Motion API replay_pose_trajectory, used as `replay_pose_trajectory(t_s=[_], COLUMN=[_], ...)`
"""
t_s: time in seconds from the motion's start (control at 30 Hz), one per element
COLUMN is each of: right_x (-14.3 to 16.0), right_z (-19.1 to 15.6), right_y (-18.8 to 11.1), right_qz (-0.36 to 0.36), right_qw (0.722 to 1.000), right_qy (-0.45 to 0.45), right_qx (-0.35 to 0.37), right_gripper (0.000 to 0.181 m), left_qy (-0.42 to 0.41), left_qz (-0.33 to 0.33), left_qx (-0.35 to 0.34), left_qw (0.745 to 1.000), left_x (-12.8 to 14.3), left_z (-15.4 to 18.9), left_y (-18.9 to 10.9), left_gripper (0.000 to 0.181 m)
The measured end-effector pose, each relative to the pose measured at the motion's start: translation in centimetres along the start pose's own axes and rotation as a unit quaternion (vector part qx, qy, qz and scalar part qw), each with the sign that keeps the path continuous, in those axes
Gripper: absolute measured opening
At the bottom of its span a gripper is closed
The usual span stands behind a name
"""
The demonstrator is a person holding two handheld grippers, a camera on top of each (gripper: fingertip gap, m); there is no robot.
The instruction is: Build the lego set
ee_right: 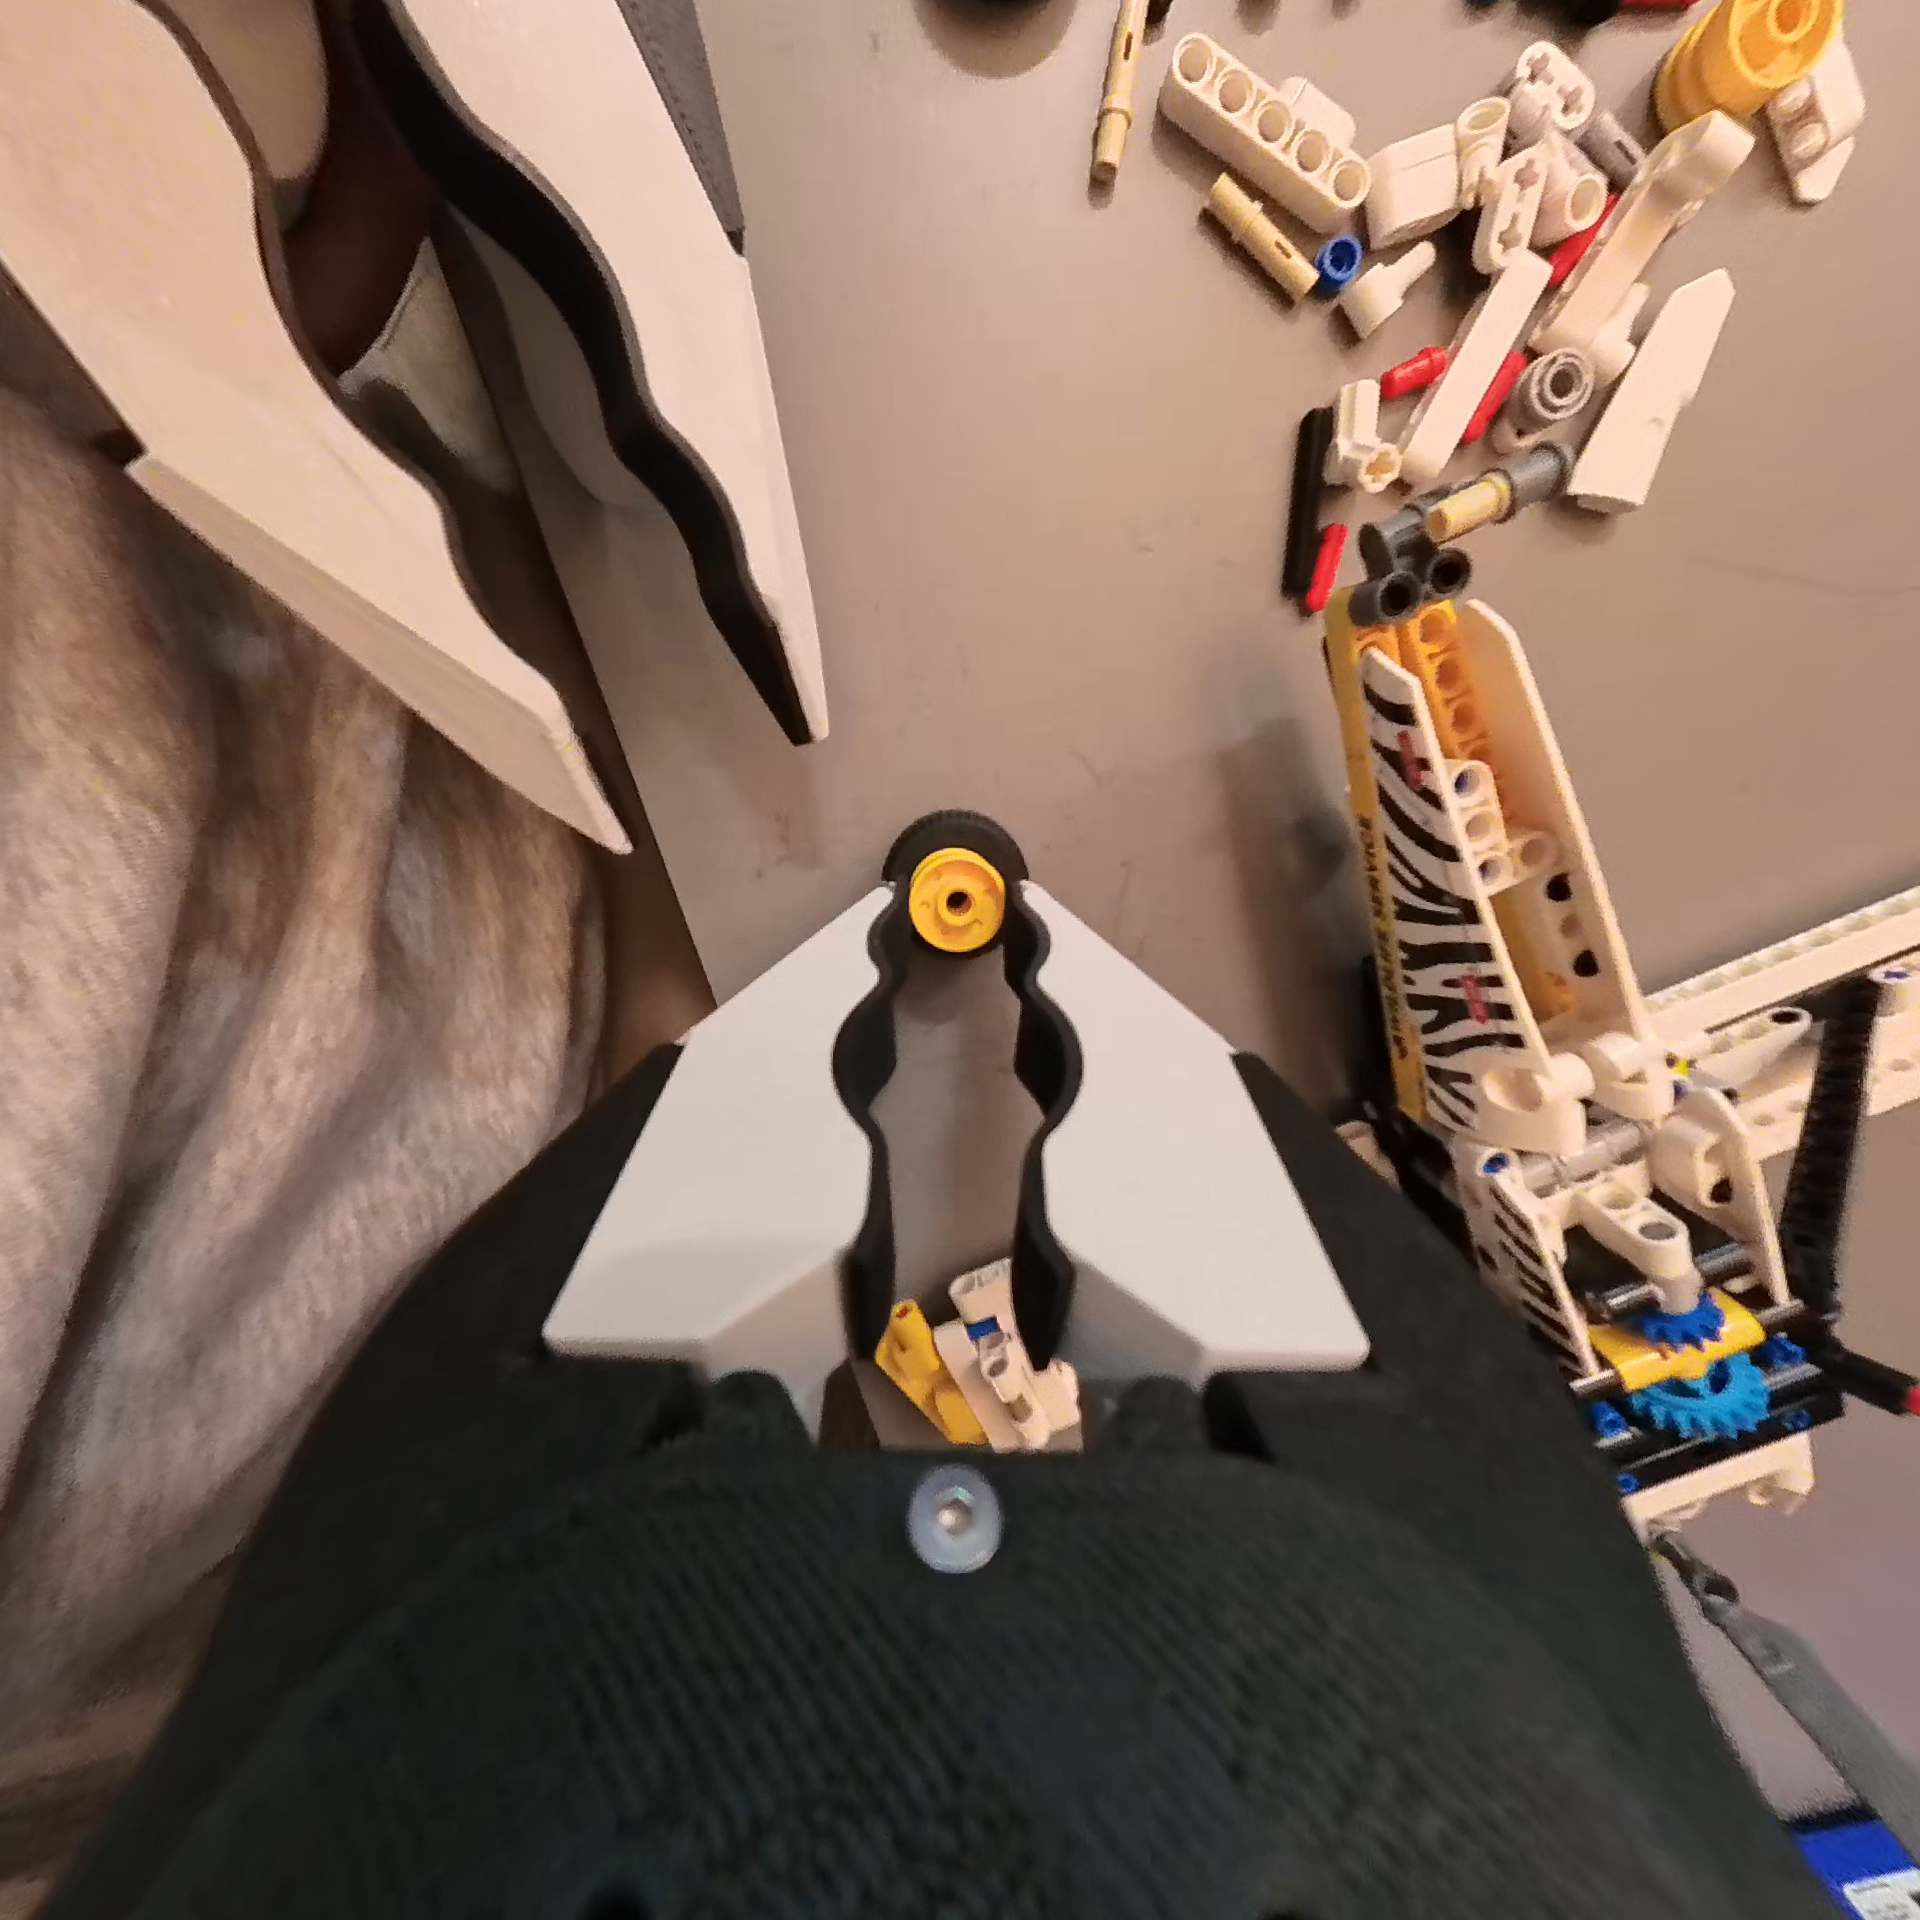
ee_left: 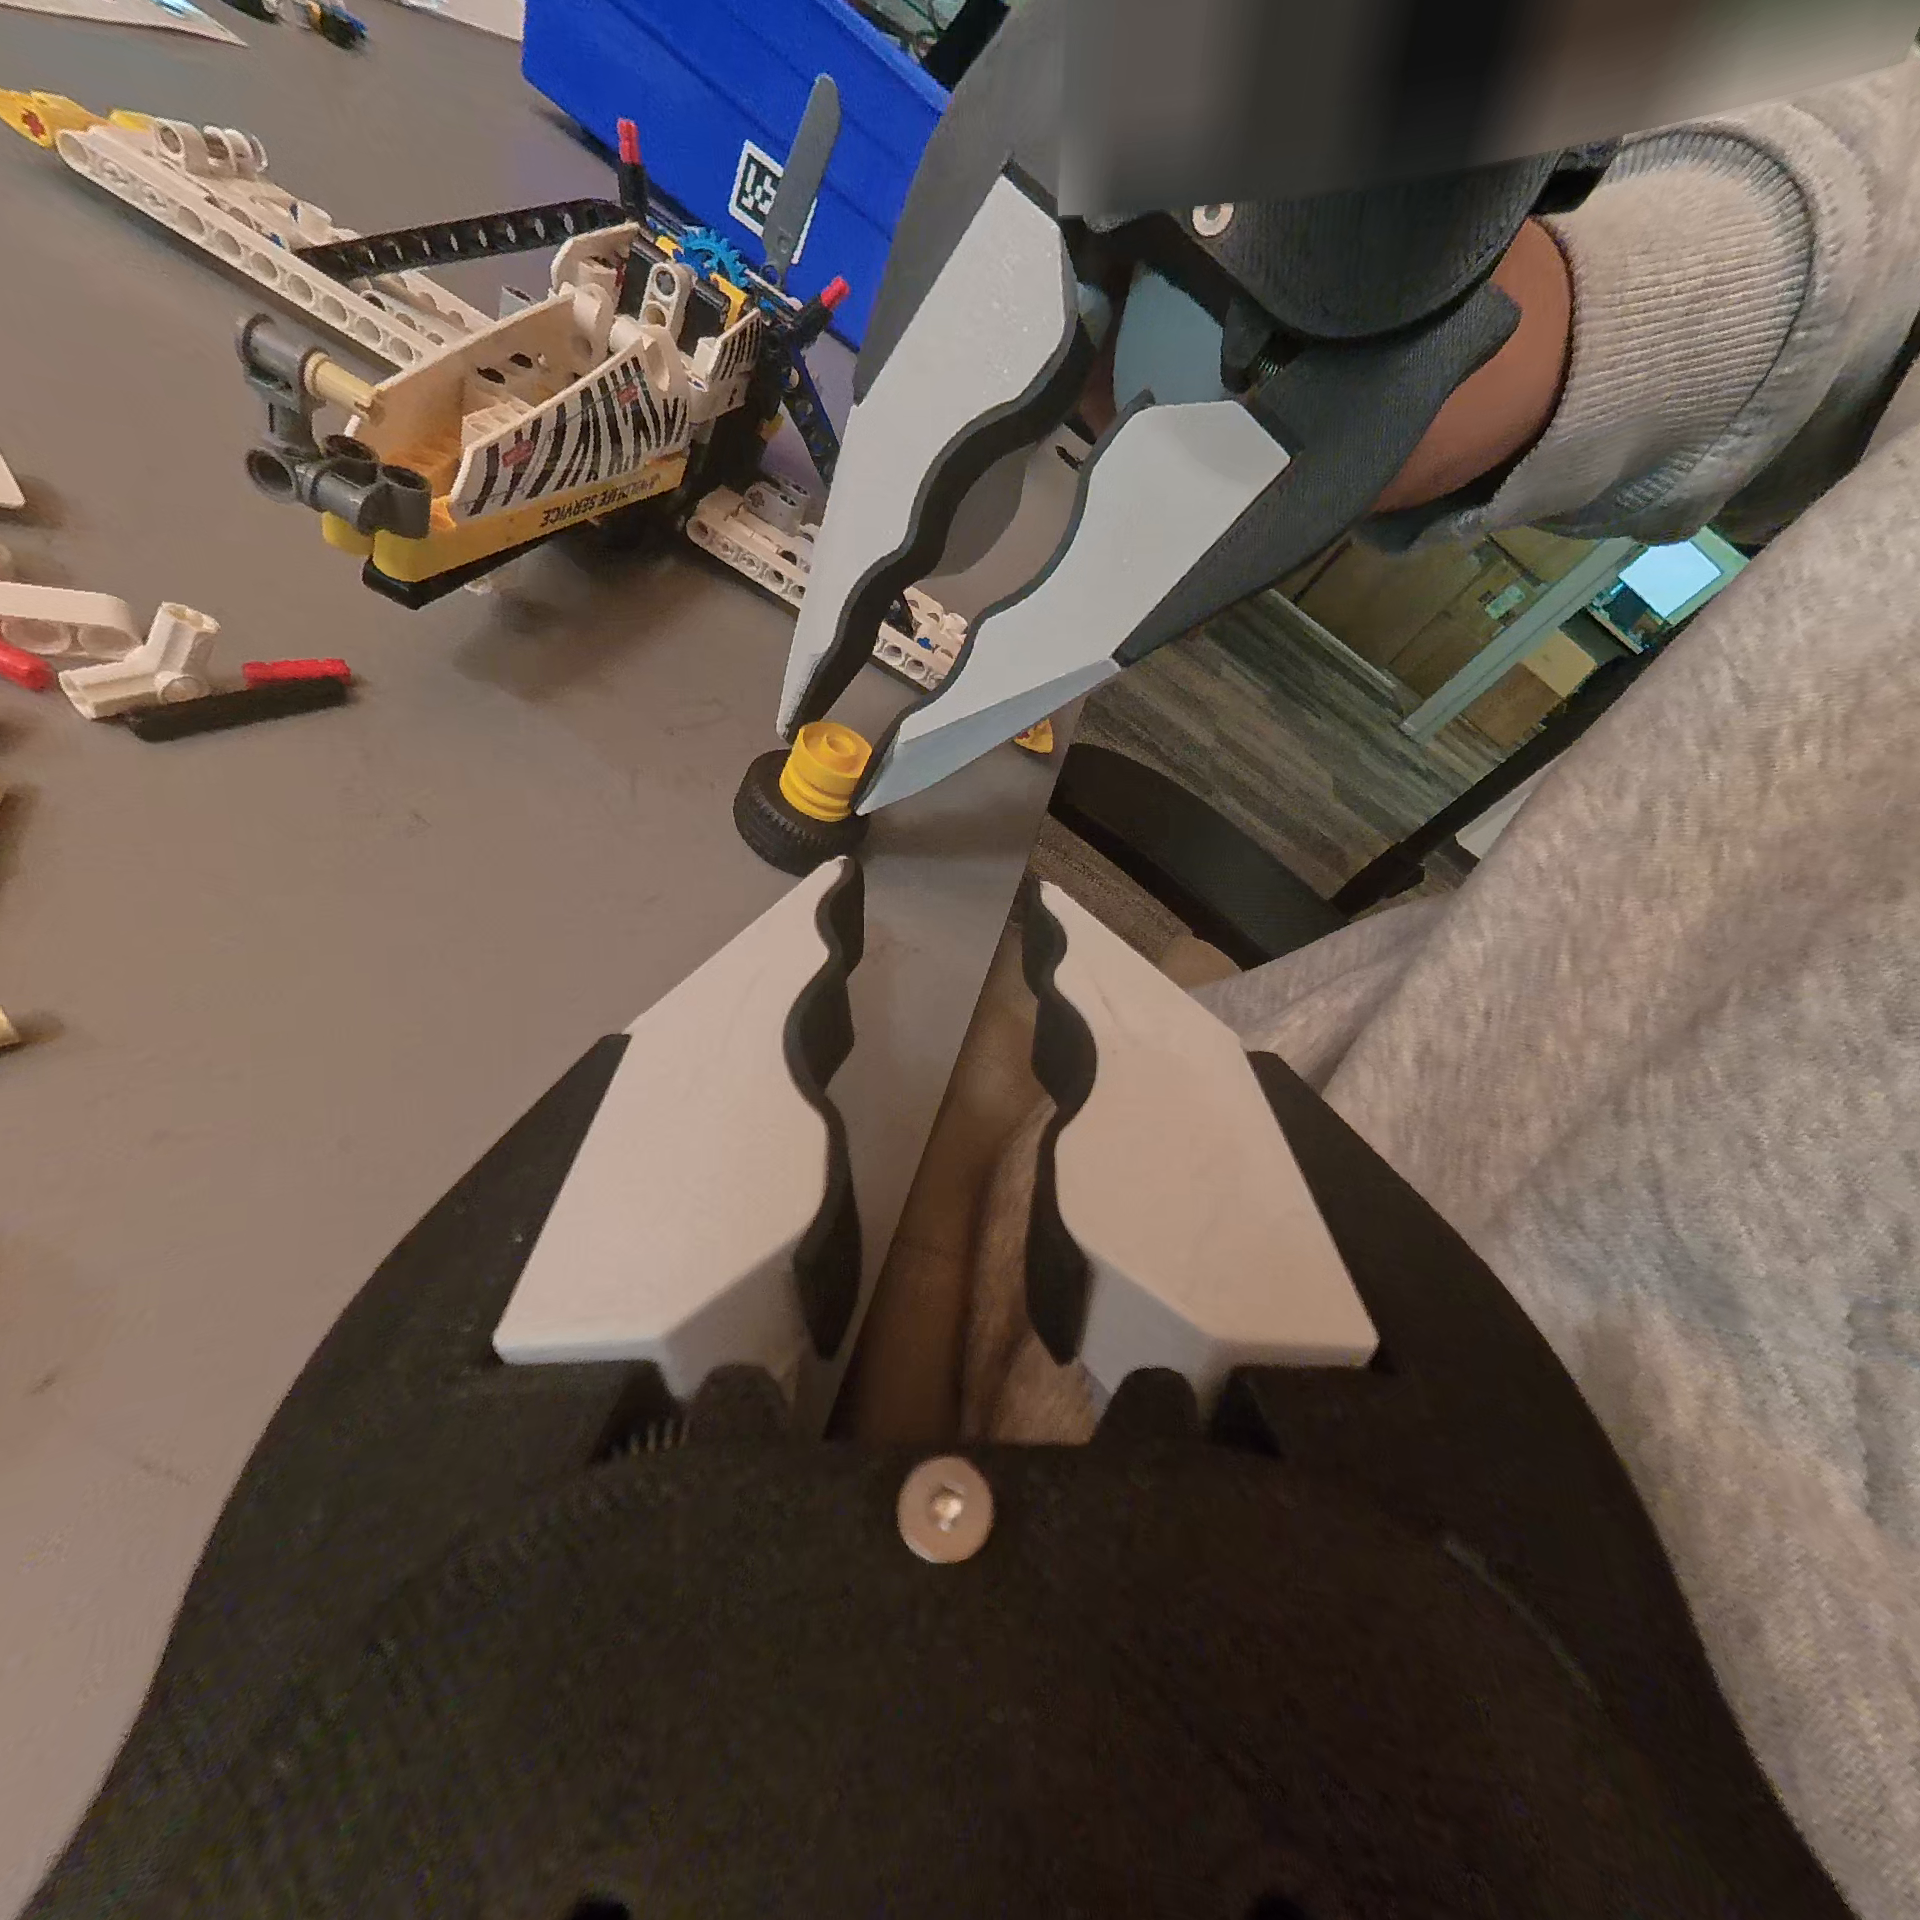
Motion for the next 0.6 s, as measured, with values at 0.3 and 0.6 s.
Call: replay_pose_trajectory(t_s=[0.3,0.6], right_x=[0.11,-0.17], right_z=[-0.04,0.05], right_y=[0.10,0.46], right_qz=[0.008,-0.029], right_qw=[1.000,1.000], right_qy=[0.007,-0.006], right_qx=[0.005,-0.006], right_gripper=[0.016,0.017], left_qy=[-0.003,-0.012], left_qz=[0.000,0.000], left_qx=[0.003,0.008], left_qw=[1.000,1.000], left_x=[0.04,0.06], left_z=[0.03,0.03], left_y=[-0.03,-0.11], left_gripper=[0.028,0.028])
Point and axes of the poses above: each gripper's, where its closed fingertips meet, y out along the fingers, x out of its underside, z = x × y across the jaws, the point moved 5 cm from there along -y, back along the fingers, and after that the axes turned 2 degrees about -z, right-handed, at the moved point
